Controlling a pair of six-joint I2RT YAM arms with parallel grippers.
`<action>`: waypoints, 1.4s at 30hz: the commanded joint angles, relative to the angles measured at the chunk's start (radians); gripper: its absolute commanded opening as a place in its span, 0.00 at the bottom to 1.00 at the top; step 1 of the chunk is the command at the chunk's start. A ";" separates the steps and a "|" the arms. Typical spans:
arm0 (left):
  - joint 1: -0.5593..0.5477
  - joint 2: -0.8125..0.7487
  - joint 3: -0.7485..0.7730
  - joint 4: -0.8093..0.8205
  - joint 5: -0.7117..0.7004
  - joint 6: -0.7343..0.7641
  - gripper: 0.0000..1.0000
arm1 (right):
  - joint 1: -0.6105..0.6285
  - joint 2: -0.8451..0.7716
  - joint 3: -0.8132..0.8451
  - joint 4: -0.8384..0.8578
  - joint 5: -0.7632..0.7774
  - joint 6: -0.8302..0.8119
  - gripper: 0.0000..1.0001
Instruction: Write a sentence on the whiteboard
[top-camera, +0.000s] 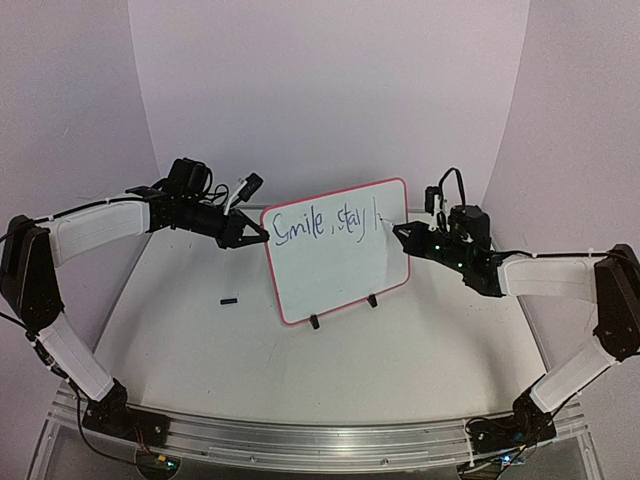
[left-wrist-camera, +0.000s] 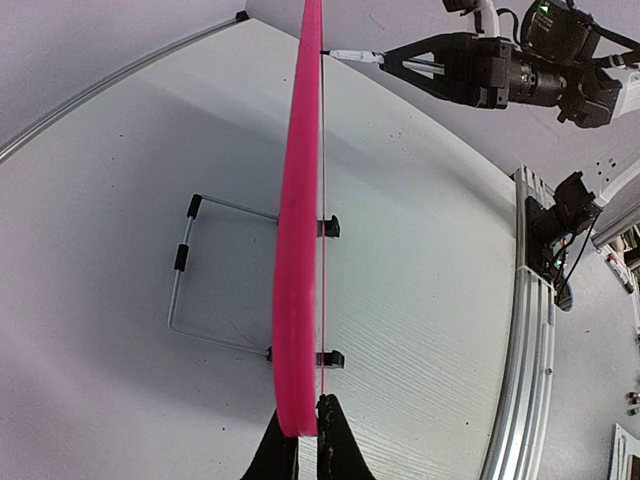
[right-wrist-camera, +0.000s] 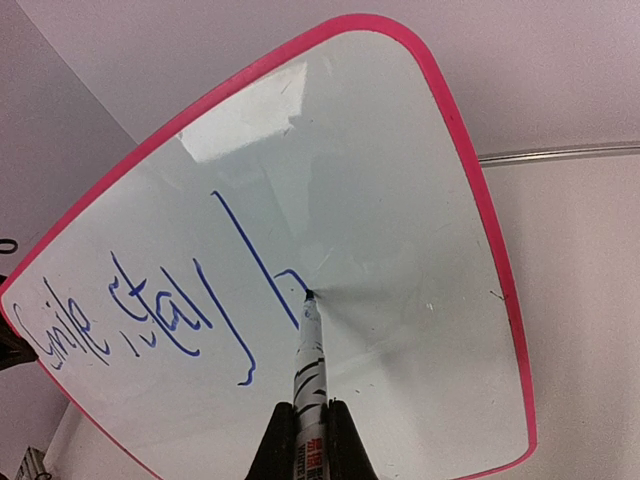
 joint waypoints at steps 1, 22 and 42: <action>-0.026 0.038 -0.005 -0.118 -0.037 0.040 0.00 | 0.000 -0.003 -0.011 0.026 0.012 0.014 0.00; -0.027 0.039 -0.005 -0.117 -0.037 0.038 0.00 | 0.001 -0.054 -0.038 0.027 -0.063 0.022 0.00; -0.028 0.036 -0.005 -0.115 -0.037 0.037 0.00 | -0.025 -0.140 -0.033 -0.008 -0.026 -0.012 0.00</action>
